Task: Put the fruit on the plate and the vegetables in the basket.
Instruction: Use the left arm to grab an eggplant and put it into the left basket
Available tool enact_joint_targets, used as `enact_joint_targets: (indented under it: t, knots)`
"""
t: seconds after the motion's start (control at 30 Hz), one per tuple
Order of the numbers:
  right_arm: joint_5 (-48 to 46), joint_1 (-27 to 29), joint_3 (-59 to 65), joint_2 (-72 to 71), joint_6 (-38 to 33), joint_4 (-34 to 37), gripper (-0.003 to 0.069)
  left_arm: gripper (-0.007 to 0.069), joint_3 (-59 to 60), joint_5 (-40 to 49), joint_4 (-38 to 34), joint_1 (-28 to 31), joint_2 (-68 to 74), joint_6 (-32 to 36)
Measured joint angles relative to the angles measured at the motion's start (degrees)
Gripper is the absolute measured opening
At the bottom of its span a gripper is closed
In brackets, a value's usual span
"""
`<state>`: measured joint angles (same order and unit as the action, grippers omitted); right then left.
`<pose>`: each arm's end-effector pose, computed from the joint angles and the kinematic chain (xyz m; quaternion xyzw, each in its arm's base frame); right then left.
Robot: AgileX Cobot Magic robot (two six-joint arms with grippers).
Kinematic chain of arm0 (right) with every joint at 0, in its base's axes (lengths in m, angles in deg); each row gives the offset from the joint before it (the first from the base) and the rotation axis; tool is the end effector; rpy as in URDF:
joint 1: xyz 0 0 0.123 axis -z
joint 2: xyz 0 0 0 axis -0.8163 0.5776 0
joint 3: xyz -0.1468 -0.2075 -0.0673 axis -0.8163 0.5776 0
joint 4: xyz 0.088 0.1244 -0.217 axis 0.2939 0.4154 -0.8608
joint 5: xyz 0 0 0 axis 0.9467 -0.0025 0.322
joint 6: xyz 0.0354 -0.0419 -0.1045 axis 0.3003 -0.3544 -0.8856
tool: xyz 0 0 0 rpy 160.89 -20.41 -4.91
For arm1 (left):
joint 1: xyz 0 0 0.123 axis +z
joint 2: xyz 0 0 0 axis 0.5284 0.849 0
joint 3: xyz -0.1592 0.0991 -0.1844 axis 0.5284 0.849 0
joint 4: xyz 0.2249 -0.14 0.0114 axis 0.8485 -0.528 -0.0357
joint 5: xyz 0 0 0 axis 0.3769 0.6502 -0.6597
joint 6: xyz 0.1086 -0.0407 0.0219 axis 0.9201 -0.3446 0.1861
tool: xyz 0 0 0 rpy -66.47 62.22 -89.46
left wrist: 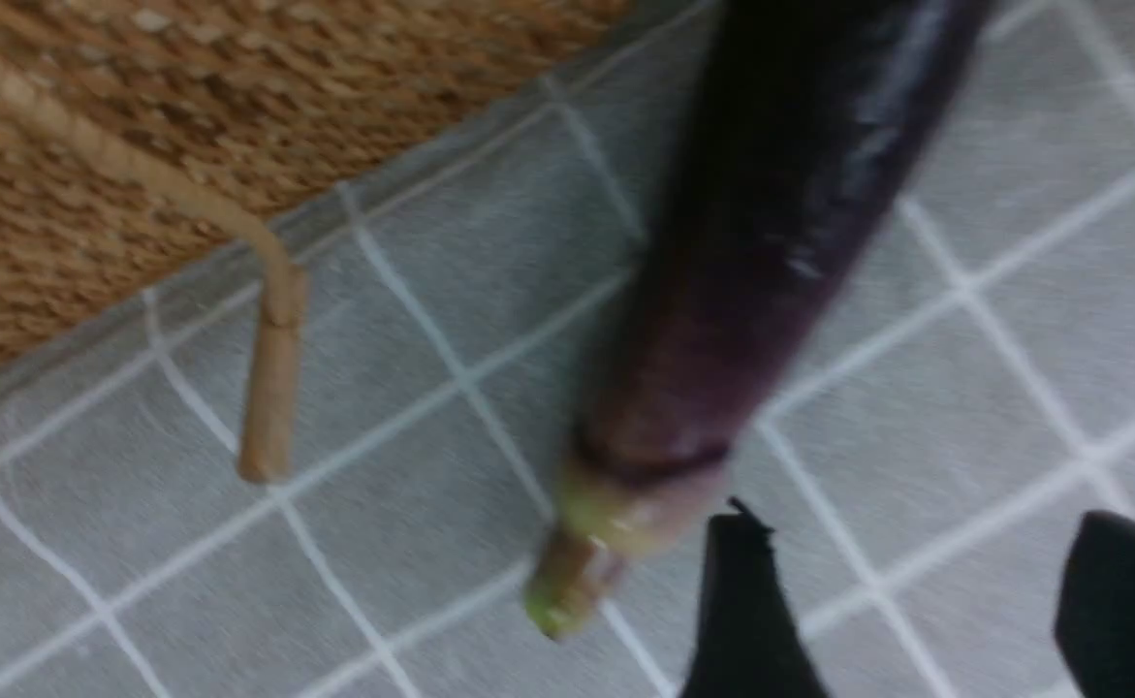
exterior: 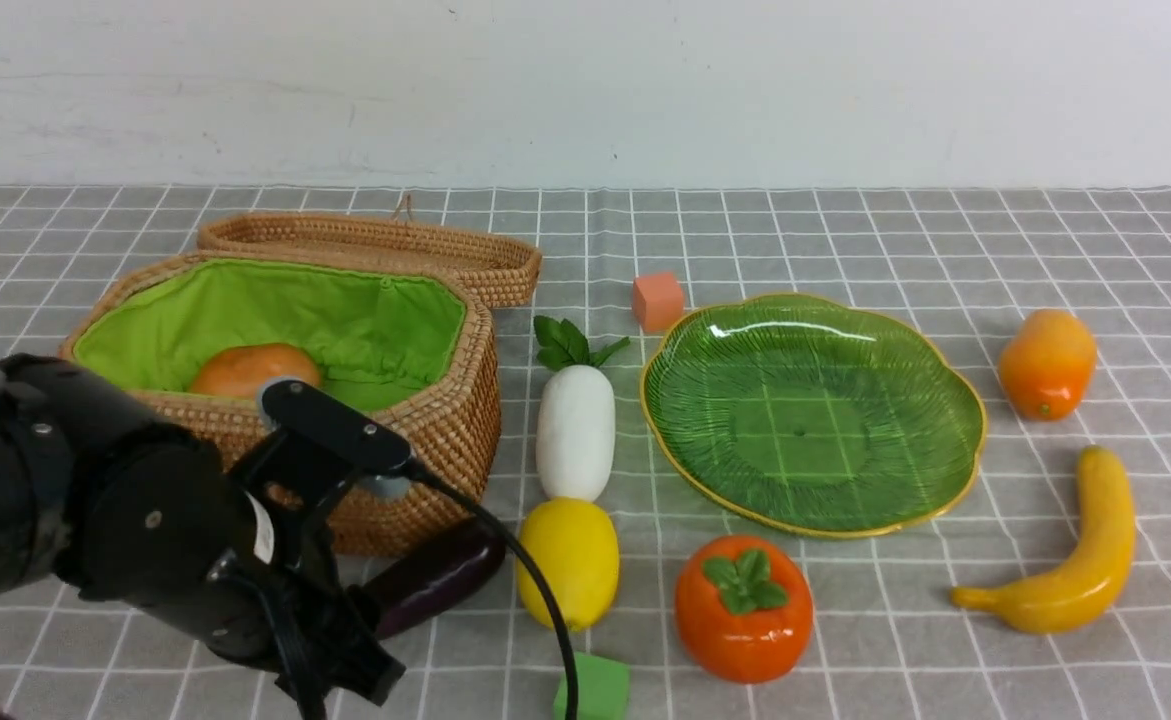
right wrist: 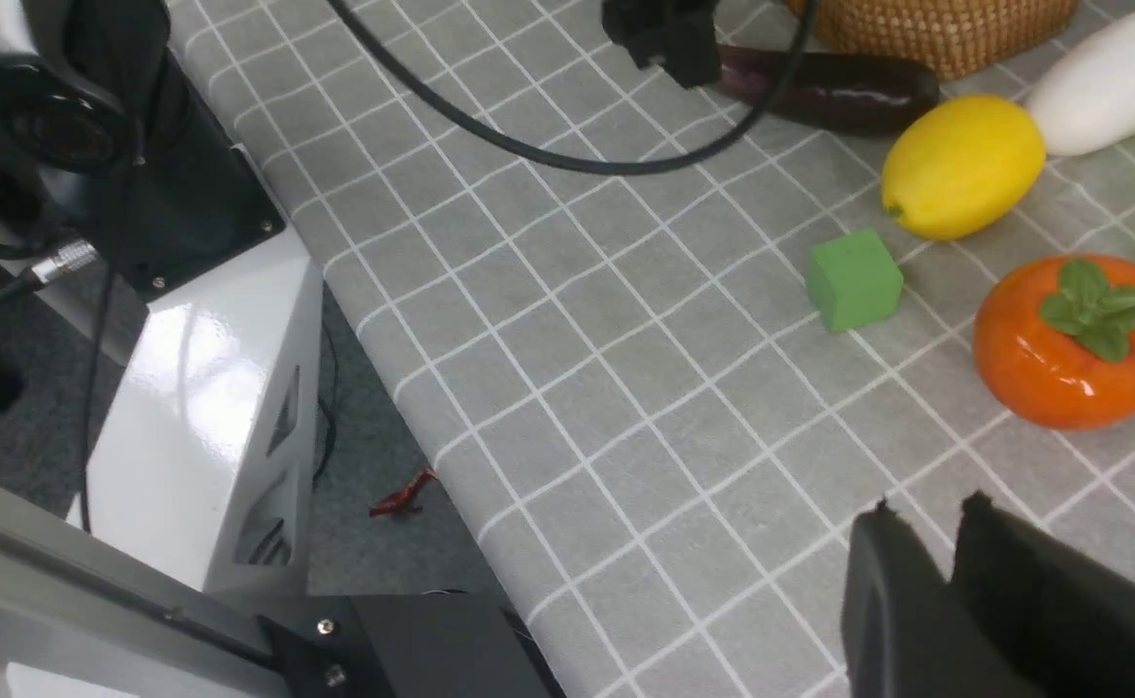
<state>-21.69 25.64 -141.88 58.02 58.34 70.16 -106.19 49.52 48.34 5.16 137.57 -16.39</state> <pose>0.0785 0.1075 0.3654 -0.4170 0.7776 0.2737 0.3827 0.2665 -0.1256 0.1501 0.2683 0.9395 -0.0063 0.2127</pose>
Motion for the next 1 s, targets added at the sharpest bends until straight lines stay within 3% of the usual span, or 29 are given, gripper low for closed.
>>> enact_joint_targets:
  t: [0.1,0.3,0.43,0.5,0.57,0.77,0.9,1.0]
  knots:
    - [-0.07,0.0,0.0,0.0,0.0,0.46,0.0105,0.0493,0.0,-2.87,3.19,1.15,3.6,0.0]
    - [-0.85,0.0,0.0,0.0,0.0,0.63,0.0105,0.0493,0.0,-7.54,4.53,1.53,7.79,0.0]
    - [-1.3,0.0,0.0,0.0,0.0,0.68,0.0105,0.0422,0.0,-9.16,4.53,1.53,9.85,0.0]
    - [-1.36,0.0,0.0,0.0,0.0,0.68,0.0105,0.0314,0.0,-8.87,4.53,1.53,10.29,0.0]
    - [-1.42,0.0,0.0,0.0,0.0,0.68,0.0105,0.0274,0.0,-8.42,4.64,1.53,10.22,0.35]
    - [-1.46,0.0,0.0,0.0,0.0,1.09,0.0105,0.0282,0.0,-4.23,4.93,-0.79,5.96,1.01]
    - [-1.33,0.0,0.0,0.0,0.0,2.2,0.0105,0.0282,-1.25,4.71,4.74,-7.28,-5.24,1.55]
    - [-0.38,0.0,0.0,0.0,0.0,2.54,0.0105,0.0282,-5.07,11.21,5.39,-9.0,-11.7,2.51]
